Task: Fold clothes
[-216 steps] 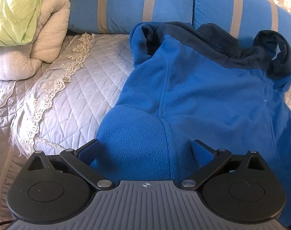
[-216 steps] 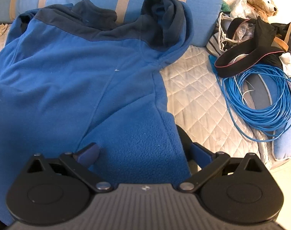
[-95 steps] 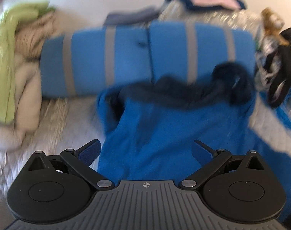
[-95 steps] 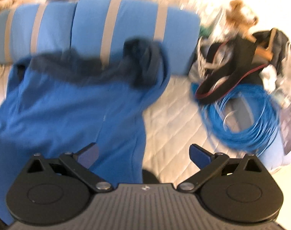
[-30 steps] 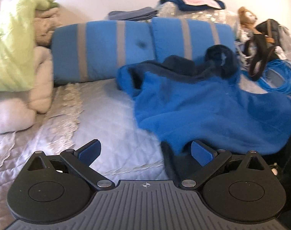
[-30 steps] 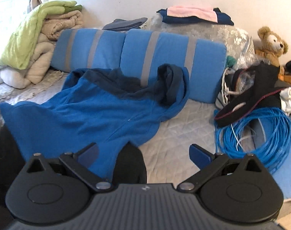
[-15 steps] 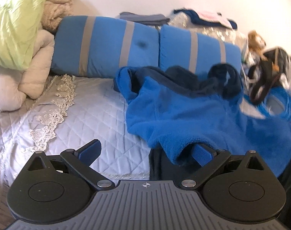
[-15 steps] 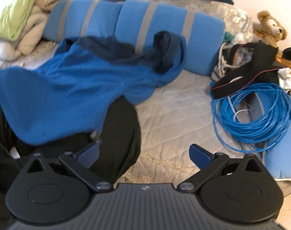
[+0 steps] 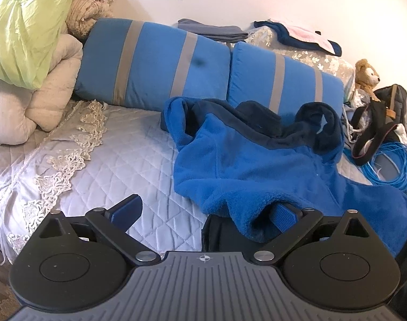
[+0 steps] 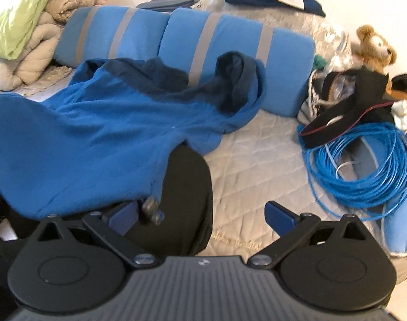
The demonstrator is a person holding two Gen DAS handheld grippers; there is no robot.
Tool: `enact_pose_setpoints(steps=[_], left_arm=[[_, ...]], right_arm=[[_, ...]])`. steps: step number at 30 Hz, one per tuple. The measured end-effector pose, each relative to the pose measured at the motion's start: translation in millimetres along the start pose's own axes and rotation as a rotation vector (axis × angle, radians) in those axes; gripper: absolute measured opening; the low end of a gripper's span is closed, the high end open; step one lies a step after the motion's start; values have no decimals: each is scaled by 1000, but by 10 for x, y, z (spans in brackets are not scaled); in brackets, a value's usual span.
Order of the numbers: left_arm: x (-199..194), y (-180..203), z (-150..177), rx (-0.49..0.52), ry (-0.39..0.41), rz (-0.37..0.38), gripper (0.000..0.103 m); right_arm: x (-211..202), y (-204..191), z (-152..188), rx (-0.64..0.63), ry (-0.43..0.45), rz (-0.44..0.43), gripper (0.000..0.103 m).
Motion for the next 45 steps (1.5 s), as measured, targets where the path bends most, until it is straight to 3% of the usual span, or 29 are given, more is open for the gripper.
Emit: enact_pose_setpoints(steps=[2, 5, 7, 10, 12, 15, 16, 17, 19, 29, 36, 45], left_arm=[[9, -1, 10, -15, -8, 9, 101], [42, 3, 29, -40, -27, 27, 86], [69, 24, 43, -42, -41, 24, 85], [97, 74, 63, -25, -60, 24, 76], [114, 112, 79, -11, -76, 35, 56], [119, 175, 116, 22, -93, 48, 33], [110, 199, 121, 33, -93, 53, 30], [102, 217, 125, 45, -92, 53, 26], [84, 228, 121, 62, -85, 40, 24], [-155, 215, -78, 96, -10, -1, 20], [-505, 368, -226, 149, 73, 41, 19], [-452, 405, 54, 102, 6, 102, 19]], right_arm=[[7, 11, -52, 34, 36, -10, 103], [25, 22, -122, 75, 74, -11, 102], [66, 7, -157, 80, 71, -3, 101], [127, -54, -226, 74, 58, -4, 92], [141, -99, -256, 72, 47, -13, 84], [149, -167, -291, 71, 27, -31, 54], [151, -190, -303, 70, 21, -37, 33], [153, -213, -315, 70, 15, -43, 22], [157, -259, -338, 69, 2, -54, 14], [-293, 117, -603, 118, 114, 75, 12], [-654, 353, -748, 154, 173, 111, 12], [-645, 476, -410, 282, 95, 70, 12]])
Point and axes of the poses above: each gripper's, at about its wrist camera, not at the fingertips, and x roughly the way its jaws point, y to its right, z to its underside, the point moved 9 cm from there along x, roughly the way its jaws point, and after that the axes turned 12 degrees about -z, right-handed, at the moved point
